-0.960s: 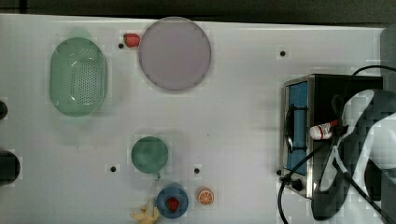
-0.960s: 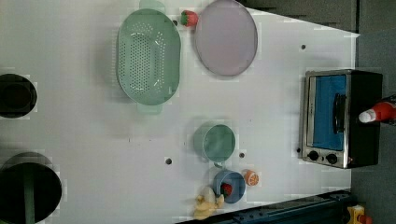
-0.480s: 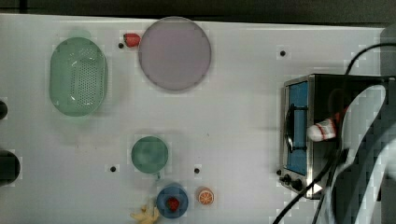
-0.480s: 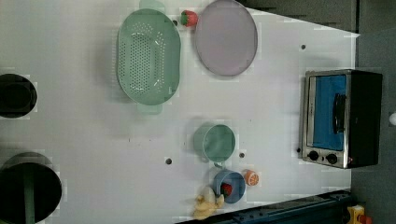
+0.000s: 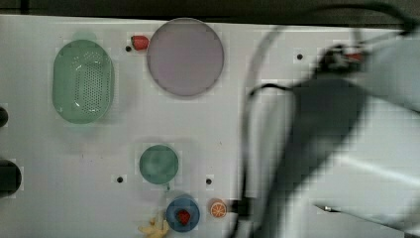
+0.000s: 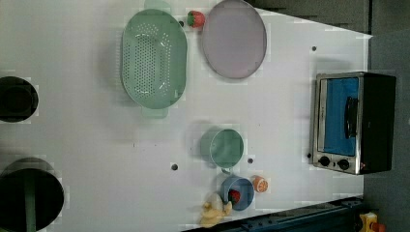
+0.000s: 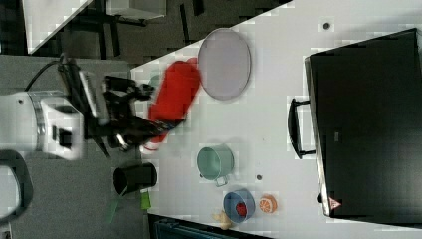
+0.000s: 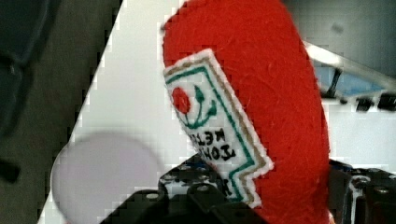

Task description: Pick Ketchup from oven and place it on table.

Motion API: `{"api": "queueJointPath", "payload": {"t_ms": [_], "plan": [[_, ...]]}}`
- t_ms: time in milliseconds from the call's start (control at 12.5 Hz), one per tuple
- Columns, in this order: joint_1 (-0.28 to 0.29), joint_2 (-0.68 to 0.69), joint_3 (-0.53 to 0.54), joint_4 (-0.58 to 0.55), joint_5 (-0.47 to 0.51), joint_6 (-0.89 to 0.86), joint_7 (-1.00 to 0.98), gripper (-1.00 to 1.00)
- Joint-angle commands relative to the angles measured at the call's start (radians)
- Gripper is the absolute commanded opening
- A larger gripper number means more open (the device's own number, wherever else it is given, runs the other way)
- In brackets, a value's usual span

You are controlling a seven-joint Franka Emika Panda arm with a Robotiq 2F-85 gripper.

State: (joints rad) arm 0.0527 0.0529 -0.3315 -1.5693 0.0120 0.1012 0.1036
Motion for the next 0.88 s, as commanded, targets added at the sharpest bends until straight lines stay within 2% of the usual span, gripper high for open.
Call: {"api": "queueJointPath", "payload": {"t_ms": [80,480,880], "plan": [[0.051,-0.009,0.114,-0.083,0.017,-0.027,0.006,0.27],[0.054,-0.010,0.176,-0.324,0.017,0.083,0.066,0.27],[0.053,0.053,0.175,-0.601,0.017,0.462,0.066,0.27]]}}
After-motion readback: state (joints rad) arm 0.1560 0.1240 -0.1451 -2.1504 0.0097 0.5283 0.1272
